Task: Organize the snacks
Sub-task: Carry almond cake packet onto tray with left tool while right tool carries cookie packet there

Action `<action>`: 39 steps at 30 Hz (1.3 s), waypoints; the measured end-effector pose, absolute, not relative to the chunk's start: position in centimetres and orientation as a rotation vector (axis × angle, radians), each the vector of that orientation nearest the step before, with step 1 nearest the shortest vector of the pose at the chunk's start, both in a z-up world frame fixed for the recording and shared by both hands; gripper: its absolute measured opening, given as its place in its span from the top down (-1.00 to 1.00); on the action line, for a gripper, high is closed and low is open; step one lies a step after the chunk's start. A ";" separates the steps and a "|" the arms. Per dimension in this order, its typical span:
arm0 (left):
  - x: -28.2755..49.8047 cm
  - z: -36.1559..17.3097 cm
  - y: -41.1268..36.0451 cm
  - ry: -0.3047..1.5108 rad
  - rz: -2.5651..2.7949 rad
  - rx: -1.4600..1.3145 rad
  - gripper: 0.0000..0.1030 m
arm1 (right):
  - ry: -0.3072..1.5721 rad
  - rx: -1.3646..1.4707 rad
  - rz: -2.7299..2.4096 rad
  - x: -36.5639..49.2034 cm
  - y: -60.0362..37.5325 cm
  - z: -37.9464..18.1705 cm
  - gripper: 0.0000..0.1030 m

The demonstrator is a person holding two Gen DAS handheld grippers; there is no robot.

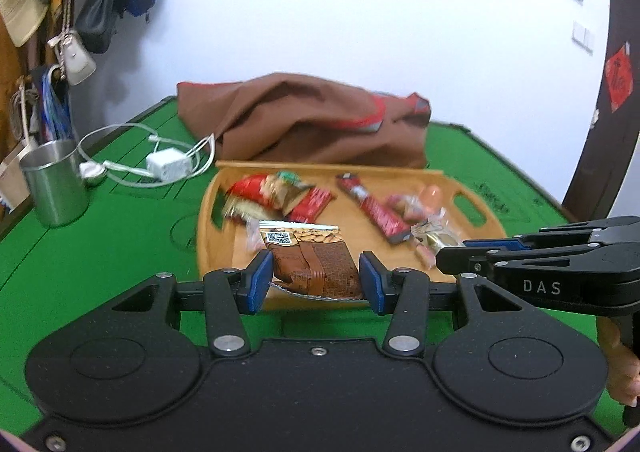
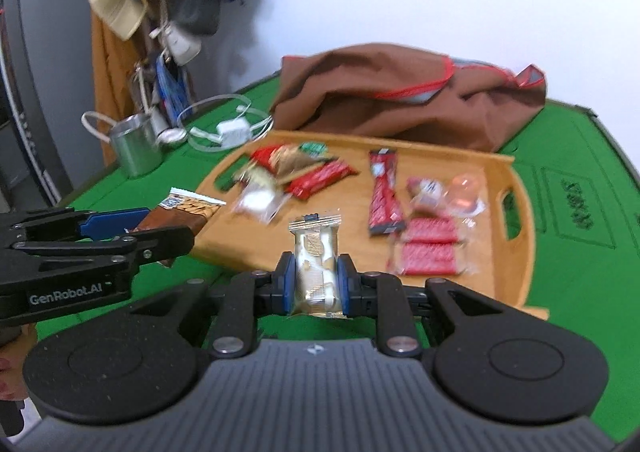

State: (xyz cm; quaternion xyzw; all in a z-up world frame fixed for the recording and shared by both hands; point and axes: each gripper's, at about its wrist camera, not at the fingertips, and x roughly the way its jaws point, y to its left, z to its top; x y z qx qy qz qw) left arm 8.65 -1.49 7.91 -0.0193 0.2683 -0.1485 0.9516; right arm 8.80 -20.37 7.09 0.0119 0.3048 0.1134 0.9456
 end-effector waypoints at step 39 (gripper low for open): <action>20.0 2.6 -3.4 0.701 -0.262 -0.069 0.12 | 0.833 0.157 0.102 20.0 -20.9 3.2 0.49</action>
